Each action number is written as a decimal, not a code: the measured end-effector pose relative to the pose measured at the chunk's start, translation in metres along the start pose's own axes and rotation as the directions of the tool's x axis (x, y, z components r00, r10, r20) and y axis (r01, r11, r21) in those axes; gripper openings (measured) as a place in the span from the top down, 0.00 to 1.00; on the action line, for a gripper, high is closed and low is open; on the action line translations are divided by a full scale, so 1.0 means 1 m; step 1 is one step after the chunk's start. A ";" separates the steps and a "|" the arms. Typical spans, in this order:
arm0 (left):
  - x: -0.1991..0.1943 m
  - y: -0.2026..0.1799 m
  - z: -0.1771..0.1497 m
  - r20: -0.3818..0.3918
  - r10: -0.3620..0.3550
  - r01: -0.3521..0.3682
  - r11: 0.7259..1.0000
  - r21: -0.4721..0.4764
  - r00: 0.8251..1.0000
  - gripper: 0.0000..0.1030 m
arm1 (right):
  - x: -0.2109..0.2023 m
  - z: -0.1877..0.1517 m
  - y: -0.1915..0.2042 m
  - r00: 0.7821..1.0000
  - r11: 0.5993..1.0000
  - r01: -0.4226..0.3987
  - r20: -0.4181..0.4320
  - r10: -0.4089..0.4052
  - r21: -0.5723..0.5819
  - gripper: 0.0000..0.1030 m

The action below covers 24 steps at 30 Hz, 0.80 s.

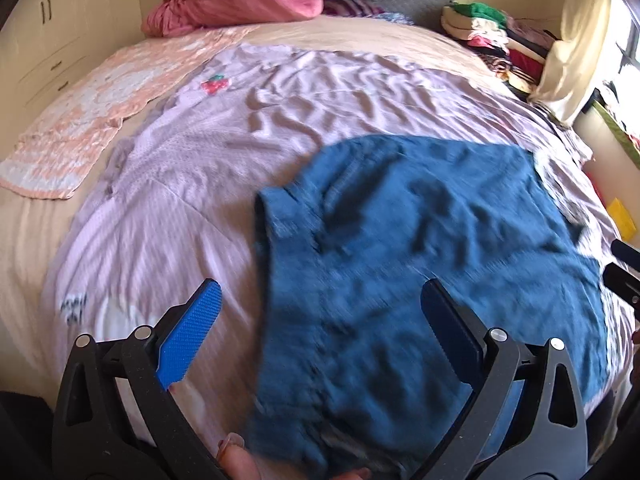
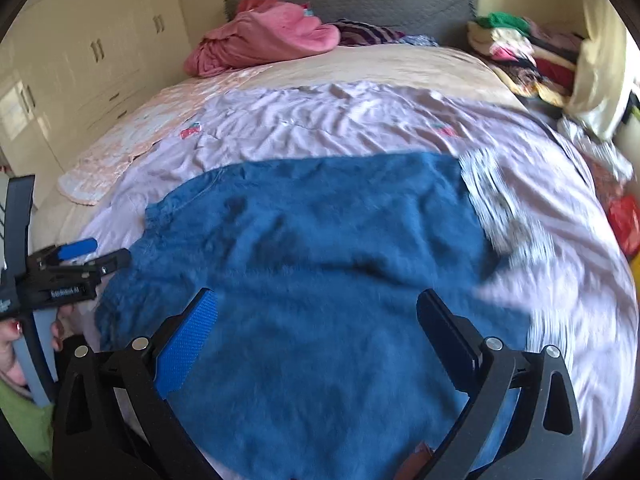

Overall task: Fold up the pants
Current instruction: 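Grasp the elastic waistband of the denim pants with the left gripper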

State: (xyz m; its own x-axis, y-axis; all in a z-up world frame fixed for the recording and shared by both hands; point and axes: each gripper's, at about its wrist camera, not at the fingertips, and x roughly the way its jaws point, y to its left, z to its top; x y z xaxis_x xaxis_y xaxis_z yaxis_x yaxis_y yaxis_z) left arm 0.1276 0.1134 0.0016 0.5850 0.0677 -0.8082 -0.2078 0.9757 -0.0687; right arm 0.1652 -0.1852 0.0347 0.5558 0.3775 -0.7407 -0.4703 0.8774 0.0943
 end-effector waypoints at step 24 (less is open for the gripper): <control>0.082 0.038 0.054 -0.030 -0.152 0.155 0.981 0.114 0.988 0.73 | 0.199 0.131 0.040 0.957 0.856 -0.249 -0.249 0.147 -0.452 0.05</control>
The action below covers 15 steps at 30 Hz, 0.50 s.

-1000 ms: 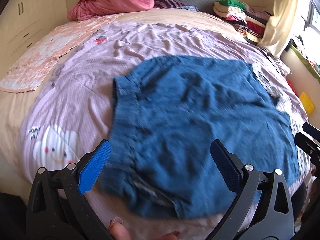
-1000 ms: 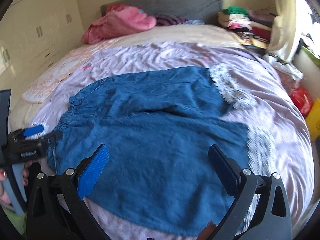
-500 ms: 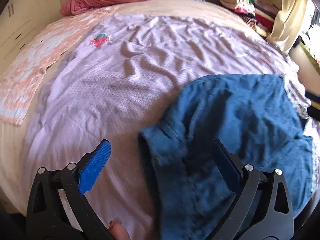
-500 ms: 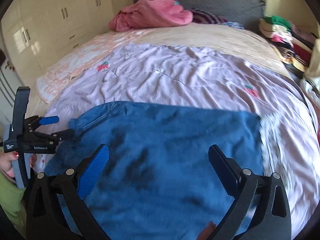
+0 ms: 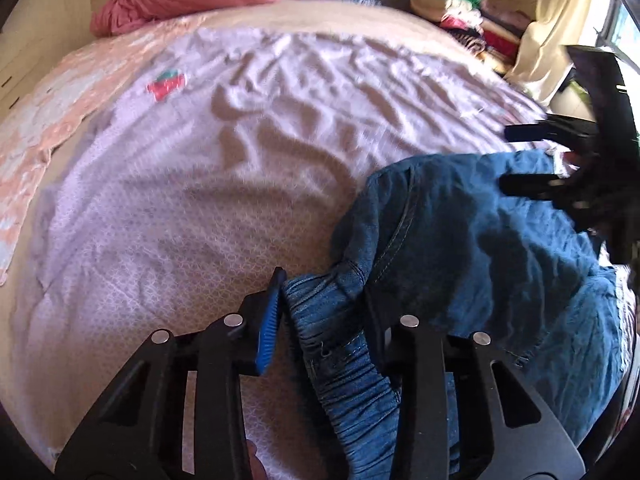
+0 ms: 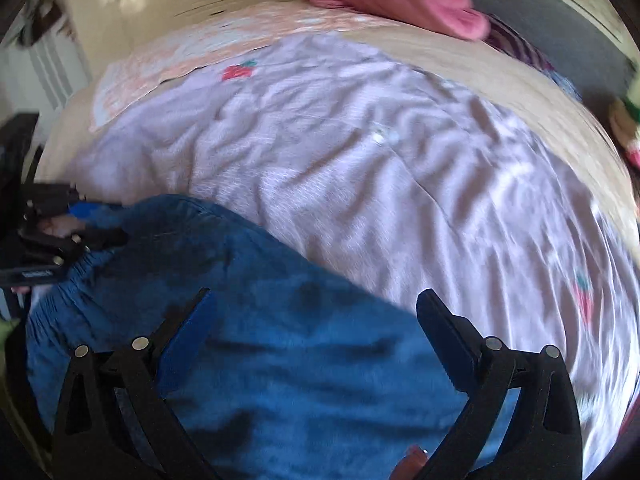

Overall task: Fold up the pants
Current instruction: 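Grasp the elastic waistband of the denim pants with the left gripper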

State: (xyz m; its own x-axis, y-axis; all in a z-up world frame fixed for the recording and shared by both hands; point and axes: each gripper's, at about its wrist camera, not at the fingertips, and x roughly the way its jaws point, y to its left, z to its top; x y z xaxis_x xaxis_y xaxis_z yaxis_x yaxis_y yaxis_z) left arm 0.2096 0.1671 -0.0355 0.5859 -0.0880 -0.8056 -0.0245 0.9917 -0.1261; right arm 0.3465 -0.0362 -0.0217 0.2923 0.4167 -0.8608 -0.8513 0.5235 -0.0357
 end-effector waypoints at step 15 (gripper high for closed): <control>-0.038 -0.007 -0.004 0.138 0.004 -0.006 1.000 0.014 0.990 0.74 | -0.041 -0.020 0.033 0.992 0.999 -0.004 0.125 0.009 -0.046 0.95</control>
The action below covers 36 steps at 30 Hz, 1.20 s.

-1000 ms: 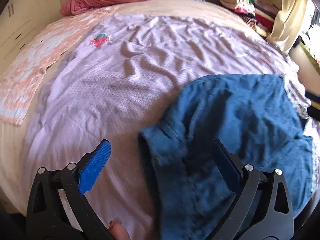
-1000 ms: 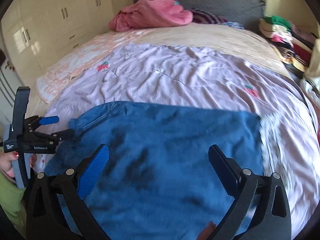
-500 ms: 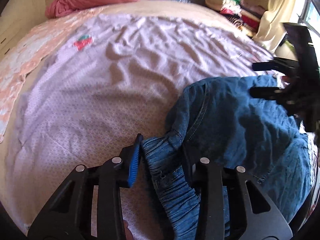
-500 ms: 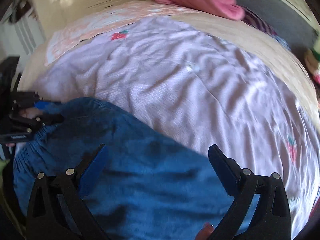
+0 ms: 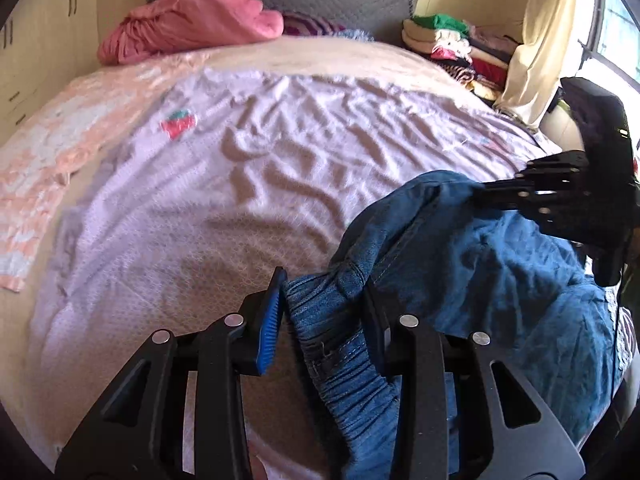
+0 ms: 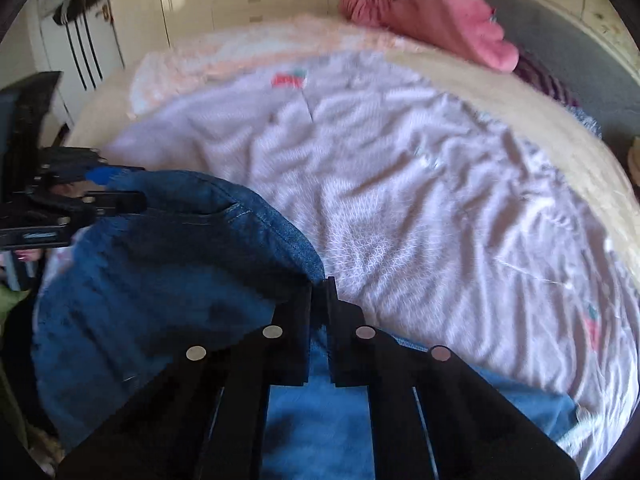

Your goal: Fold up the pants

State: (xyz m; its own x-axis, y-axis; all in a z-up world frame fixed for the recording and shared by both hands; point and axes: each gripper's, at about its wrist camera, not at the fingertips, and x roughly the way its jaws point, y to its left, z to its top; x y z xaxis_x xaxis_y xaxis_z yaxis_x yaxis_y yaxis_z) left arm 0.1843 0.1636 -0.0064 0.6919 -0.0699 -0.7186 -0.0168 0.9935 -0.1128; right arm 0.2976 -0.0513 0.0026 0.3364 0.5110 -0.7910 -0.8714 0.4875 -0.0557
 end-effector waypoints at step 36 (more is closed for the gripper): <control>-0.129 -0.064 -0.143 0.131 0.076 -0.104 0.970 0.222 0.988 0.72 | -0.101 -0.177 0.184 0.993 0.969 -0.095 0.087 0.077 0.228 0.95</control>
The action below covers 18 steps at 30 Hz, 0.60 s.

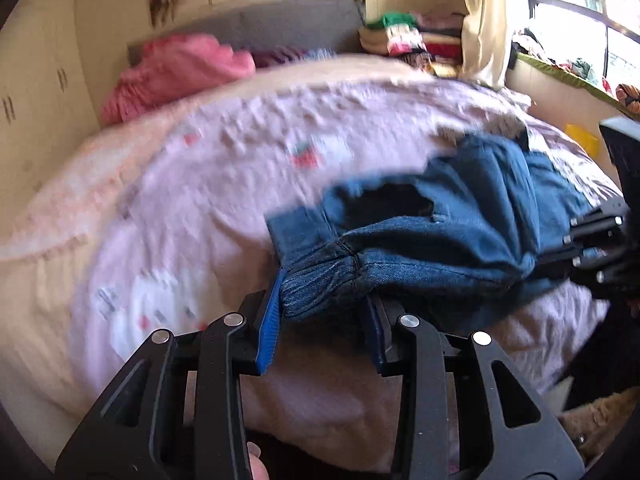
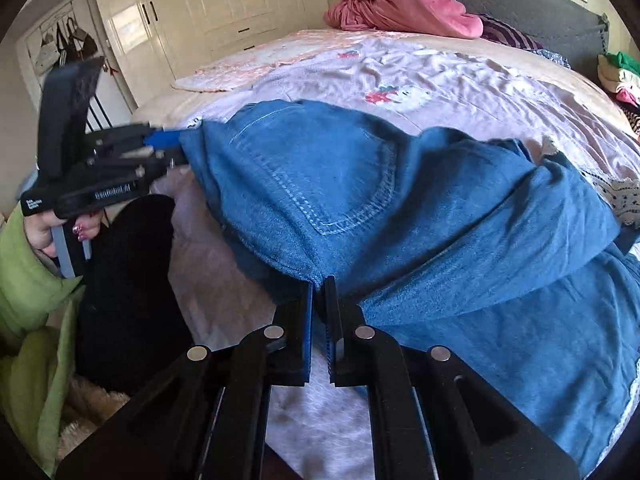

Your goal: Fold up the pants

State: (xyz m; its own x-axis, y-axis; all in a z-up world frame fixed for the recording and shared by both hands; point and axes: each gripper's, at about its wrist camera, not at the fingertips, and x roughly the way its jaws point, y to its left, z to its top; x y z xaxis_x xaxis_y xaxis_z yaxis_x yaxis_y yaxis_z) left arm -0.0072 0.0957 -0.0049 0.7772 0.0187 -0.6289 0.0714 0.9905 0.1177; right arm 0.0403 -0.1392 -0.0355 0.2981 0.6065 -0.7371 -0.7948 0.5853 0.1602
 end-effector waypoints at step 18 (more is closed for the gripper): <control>-0.027 0.051 -0.014 -0.131 -0.007 -0.012 0.990 -0.142 0.991 0.36 | -0.013 -0.009 0.009 0.997 0.995 -0.076 -0.002 0.076 0.058 0.66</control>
State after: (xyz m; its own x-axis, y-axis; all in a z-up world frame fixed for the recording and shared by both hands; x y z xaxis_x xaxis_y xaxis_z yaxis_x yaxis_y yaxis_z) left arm -0.0336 0.1475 0.0077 0.6883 0.0296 -0.7248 -0.0271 0.9995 0.0151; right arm 0.0247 -0.1466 -0.0302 0.2356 0.6480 -0.7243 -0.7829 0.5681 0.2536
